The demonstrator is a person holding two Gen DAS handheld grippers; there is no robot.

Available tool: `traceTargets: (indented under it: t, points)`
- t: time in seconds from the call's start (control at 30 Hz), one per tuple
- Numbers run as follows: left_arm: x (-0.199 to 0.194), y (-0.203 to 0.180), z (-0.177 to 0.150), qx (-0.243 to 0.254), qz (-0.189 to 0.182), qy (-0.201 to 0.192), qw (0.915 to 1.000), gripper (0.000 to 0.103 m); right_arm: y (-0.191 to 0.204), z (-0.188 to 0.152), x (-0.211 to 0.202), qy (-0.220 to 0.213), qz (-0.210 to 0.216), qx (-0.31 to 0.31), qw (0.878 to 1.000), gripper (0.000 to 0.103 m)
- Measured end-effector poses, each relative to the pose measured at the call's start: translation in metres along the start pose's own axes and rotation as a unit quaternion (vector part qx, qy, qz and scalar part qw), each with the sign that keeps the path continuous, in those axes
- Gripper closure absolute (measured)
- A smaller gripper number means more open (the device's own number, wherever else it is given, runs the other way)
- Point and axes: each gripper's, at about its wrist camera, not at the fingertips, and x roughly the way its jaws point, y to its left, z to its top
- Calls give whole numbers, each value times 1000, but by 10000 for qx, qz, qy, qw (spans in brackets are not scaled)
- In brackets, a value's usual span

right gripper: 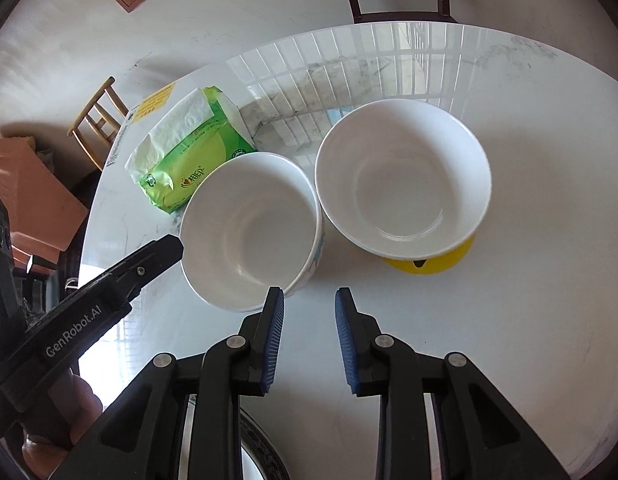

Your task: Organize plates and bowls

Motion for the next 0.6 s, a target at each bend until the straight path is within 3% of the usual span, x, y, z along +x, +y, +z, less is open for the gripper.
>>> traceTargets:
  t: [0.6]
  points:
    - [45, 5, 7, -103, 155, 207, 9996, 85, -3, 29, 46, 187, -135, 127, 9997, 87]
